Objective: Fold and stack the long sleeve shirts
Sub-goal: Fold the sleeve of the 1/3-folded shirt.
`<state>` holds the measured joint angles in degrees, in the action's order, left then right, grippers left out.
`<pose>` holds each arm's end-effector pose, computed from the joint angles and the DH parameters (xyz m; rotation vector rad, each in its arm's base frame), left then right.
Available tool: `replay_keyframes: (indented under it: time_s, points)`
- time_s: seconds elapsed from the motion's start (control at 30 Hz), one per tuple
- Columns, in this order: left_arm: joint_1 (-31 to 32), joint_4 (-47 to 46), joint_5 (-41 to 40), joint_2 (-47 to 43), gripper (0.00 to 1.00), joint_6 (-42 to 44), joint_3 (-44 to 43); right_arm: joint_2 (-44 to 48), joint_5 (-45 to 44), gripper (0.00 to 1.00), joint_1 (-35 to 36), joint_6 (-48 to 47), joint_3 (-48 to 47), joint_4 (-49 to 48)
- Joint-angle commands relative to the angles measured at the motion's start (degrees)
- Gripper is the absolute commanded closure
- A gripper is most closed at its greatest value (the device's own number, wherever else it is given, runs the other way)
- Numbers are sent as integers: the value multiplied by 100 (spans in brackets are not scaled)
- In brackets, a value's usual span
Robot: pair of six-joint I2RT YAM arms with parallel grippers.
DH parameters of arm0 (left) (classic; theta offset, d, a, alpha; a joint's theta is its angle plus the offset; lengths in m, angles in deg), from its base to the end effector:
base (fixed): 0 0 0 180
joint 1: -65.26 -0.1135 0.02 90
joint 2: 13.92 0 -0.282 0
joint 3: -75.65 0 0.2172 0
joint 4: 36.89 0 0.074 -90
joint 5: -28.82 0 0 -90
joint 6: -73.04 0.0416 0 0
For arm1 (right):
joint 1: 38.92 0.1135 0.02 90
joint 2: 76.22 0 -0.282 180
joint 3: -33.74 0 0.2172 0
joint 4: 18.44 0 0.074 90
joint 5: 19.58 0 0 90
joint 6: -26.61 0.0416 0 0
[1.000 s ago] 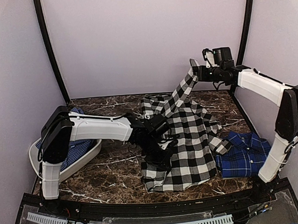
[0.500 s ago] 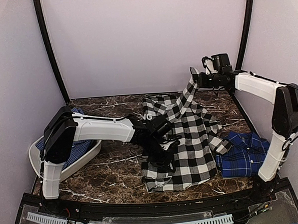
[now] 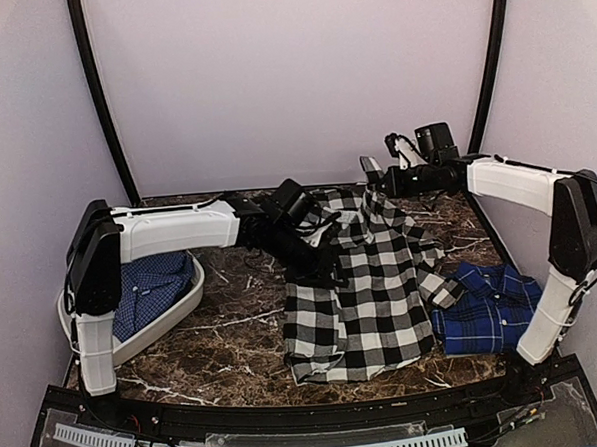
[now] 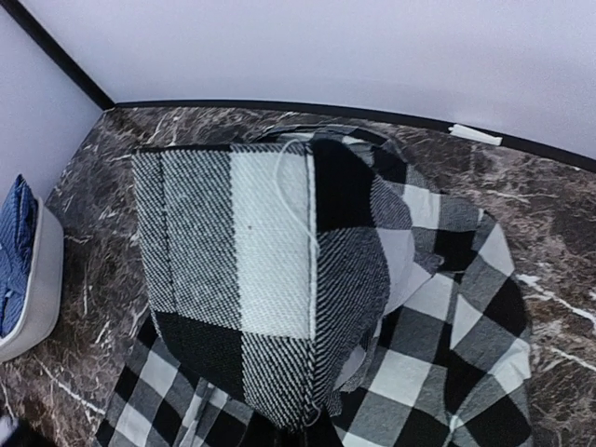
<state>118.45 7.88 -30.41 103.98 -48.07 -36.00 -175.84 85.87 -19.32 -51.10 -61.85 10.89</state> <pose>0.2447 -0.3625 0.2538 0.7848 2.6322 -1.2070 0.3534 0.1376 0.3135 -0.2990 2.1723 0.6090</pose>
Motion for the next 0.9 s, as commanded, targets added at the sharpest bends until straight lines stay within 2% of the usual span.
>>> replay_keyframes:
  time_s: [0.0,0.17,0.33,0.67,0.87]
  points:
    - [-567,-462,-415,-499,62,-512,259,346,515,100,341,-147,319,-215]
    - [-1061,-807,-817,-634,62,-923,585,409,851,100,755,-178,729,-222]
    - [-1297,-1078,-967,-742,64,-1089,963,266,1008,100,1252,-263,1049,-107]
    - [-1440,-1241,-1094,-966,65,-1098,1489,-189,717,100,2214,-492,1189,549]
    - [-1452,-1348,-1040,-1059,65,-1081,1708,-253,483,100,2532,-497,1424,723]
